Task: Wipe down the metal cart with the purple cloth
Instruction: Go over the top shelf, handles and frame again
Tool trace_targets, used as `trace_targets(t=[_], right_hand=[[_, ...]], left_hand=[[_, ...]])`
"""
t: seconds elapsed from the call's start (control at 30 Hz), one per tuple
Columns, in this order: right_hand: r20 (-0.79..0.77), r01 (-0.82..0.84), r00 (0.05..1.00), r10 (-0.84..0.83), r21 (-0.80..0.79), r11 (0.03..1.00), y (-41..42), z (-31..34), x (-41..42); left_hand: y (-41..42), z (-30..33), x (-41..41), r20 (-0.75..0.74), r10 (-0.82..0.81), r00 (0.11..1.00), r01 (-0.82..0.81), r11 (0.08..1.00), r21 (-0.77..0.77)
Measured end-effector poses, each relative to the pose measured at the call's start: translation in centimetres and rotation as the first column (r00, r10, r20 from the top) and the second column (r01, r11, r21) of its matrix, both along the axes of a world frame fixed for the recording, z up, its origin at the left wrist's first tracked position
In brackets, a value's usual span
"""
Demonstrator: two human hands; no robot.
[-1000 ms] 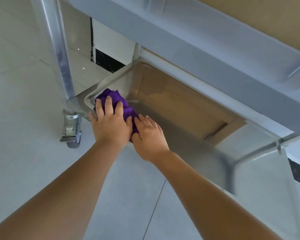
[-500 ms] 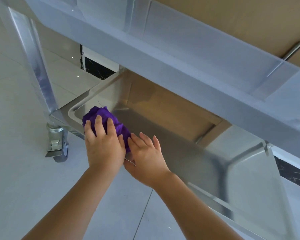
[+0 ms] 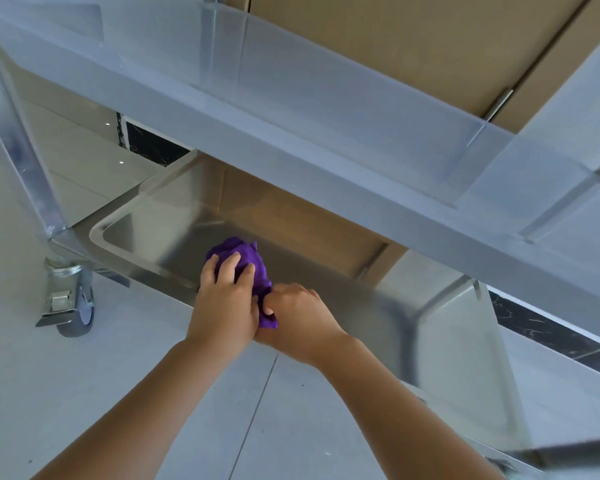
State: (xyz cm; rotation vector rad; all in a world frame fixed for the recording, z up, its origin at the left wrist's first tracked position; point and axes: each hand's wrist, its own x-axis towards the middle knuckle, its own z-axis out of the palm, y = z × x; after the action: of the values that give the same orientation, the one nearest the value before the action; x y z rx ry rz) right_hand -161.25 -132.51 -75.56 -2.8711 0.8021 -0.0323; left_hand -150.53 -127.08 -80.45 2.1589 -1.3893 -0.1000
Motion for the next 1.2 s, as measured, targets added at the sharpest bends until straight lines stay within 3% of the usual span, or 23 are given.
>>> trace_targets(t=[0.3, 0.43, 0.57, 0.63, 0.73, 0.87, 0.97, 1.07, 1.2], right_hand=[[-0.203, 0.139, 0.973, -0.114, 0.116, 0.983, -1.4, 2.1, -6.3], [-0.279, 0.181, 0.951, -0.133, 0.155, 0.971, -1.9, 2.3, -9.0], [-0.326, 0.252, 0.931, -0.164, 0.249, 0.935, -2.9, 2.9, -11.6], [-0.282, 0.311, 0.933, -0.224, 0.316, 0.896, -3.5, 3.5, -12.8], [-0.130, 0.432, 0.899, -0.419, 0.431, 0.792, -4.1, 4.6, -14.2], [0.062, 0.463, 0.838, -0.542, 0.446, 0.766, -4.6, 6.1, -15.2], [0.209, 0.426, 0.758, -0.618, 0.560, 0.711, -4.5, 7.0, -15.4], [0.266, 0.402, 0.705, -0.658, 0.614, 0.679, -4.1, 7.3, -15.1], [0.252, 0.375, 0.749, -0.612, 0.601, 0.706, -3.6, 7.3, -14.1]], left_hand=[[-1.9, 1.1, -6.0, 0.165, -0.248, 0.955, 0.243, 0.969, 0.052], [-2.3, 2.4, -8.8, -0.079, -0.328, 0.941, 0.335, 0.936, 0.110], [-3.4, 4.9, -10.2, -0.453, -0.382, 0.806, 0.472, 0.876, 0.101], [-3.6, 5.8, -10.5, -0.493, -0.374, 0.785, 0.495, 0.858, 0.138], [-3.3, 5.0, -11.1, -0.420, -0.357, 0.835, 0.449, 0.882, 0.144], [-2.9, 4.8, -12.1, -0.279, -0.250, 0.927, 0.243, 0.968, -0.058], [-2.9, 5.5, -12.6, -0.185, -0.209, 0.960, 0.183, 0.972, -0.145], [-2.9, 6.0, -12.9, -0.162, -0.201, 0.966, 0.181, 0.975, -0.130], [-3.4, 6.2, -12.8, -0.239, -0.178, 0.955, 0.154, 0.981, -0.118]])
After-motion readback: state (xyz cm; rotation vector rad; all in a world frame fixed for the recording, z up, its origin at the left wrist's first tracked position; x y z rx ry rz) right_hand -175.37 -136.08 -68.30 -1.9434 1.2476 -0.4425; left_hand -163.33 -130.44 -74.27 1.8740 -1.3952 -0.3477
